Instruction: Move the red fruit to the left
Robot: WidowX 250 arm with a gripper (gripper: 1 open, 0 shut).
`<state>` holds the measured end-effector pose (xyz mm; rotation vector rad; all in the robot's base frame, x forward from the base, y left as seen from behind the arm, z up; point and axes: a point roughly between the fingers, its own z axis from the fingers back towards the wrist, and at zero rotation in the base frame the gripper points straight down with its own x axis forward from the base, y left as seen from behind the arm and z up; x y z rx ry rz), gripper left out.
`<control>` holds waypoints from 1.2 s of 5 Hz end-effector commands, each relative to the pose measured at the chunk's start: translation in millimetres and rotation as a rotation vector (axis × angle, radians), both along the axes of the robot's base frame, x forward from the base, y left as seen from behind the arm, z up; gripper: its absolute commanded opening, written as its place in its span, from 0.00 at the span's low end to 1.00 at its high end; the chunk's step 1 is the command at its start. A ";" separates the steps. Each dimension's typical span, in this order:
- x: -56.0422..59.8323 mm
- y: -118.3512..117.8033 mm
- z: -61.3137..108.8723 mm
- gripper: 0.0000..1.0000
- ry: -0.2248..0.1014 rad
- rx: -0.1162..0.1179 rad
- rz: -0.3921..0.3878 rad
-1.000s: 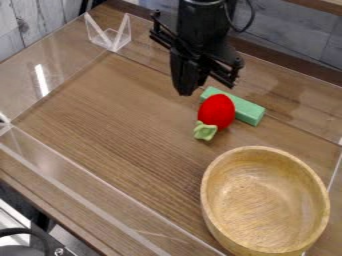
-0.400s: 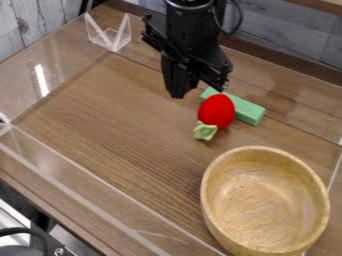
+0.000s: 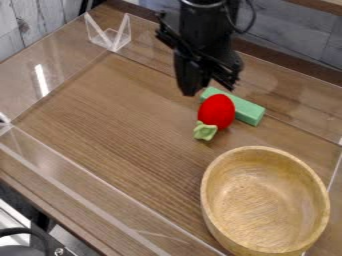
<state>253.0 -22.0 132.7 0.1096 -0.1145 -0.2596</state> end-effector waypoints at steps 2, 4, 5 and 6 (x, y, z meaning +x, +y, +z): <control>19.4 -7.2 15.7 0.00 -0.087 -0.006 -0.020; 21.9 -4.1 -26.6 1.00 -0.075 -0.018 -0.037; 32.0 -2.9 -50.3 1.00 -0.077 -0.021 -0.035; 44.9 1.8 -65.7 1.00 -0.084 -0.027 -0.032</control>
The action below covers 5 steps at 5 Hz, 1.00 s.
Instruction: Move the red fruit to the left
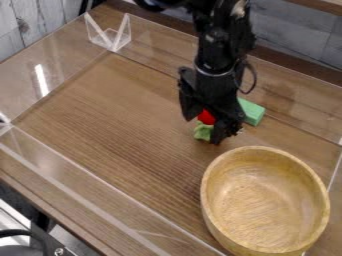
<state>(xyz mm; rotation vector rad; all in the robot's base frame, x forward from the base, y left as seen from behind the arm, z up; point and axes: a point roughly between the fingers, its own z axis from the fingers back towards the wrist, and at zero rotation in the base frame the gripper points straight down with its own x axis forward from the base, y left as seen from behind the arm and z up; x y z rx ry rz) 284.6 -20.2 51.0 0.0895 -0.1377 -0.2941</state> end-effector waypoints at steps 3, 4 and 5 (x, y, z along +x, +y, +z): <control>31.5 4.5 19.6 0.00 -0.075 -0.026 0.058; 32.4 -10.6 22.0 0.00 -0.075 -0.035 0.005; 21.4 -17.2 30.0 1.00 -0.070 -0.042 0.009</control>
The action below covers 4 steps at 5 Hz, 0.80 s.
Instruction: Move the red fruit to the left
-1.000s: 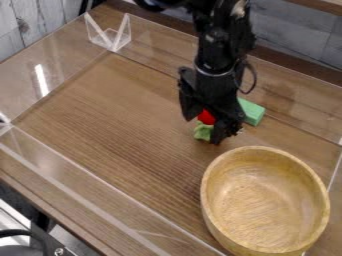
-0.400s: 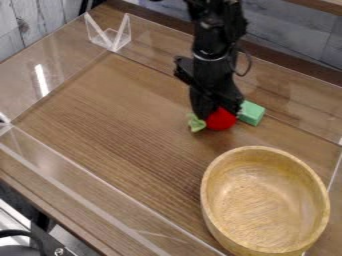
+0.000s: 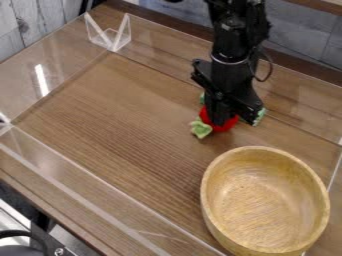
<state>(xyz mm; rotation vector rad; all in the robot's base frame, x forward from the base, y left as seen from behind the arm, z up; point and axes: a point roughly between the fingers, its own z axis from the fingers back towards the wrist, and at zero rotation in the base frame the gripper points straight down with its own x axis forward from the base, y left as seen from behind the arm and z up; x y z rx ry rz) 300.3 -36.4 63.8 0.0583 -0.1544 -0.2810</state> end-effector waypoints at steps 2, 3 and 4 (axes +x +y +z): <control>-4.7 -5.6 33.1 0.00 -0.067 -0.039 0.059; -5.5 -8.5 38.8 0.00 -0.066 -0.038 0.091; -8.4 -2.2 46.0 1.00 -0.065 -0.060 0.039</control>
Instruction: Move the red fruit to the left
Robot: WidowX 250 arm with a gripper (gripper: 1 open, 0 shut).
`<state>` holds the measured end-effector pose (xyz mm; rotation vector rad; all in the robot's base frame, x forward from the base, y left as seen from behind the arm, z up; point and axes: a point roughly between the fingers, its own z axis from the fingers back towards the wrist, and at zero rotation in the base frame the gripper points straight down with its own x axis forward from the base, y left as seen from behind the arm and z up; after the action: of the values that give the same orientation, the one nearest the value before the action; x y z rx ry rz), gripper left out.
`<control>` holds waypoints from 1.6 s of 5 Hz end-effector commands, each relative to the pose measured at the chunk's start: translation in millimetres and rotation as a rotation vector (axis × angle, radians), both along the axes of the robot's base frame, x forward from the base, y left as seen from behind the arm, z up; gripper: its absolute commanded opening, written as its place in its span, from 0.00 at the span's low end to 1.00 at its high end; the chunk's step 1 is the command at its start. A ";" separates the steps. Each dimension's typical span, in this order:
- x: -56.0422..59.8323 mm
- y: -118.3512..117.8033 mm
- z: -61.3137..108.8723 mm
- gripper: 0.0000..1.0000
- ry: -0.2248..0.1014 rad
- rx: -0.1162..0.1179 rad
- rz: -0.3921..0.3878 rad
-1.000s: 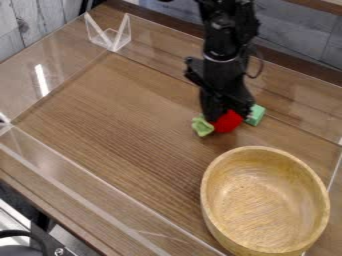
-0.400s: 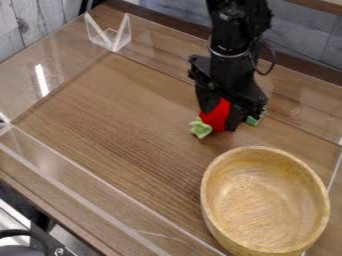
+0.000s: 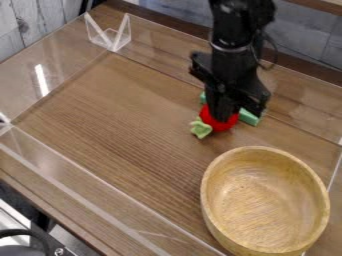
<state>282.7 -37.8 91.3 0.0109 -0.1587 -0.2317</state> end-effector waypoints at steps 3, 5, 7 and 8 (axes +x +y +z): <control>26.6 -0.8 -10.3 1.00 -0.057 -0.006 -0.018; 25.9 -14.9 -31.1 0.00 -0.047 -0.002 -0.116; 17.2 -13.4 0.8 1.00 -0.067 -0.032 -0.055; 15.7 -9.4 4.7 0.00 -0.063 -0.033 -0.045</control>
<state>290.7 -47.4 75.6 -0.0175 -0.1538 -0.2810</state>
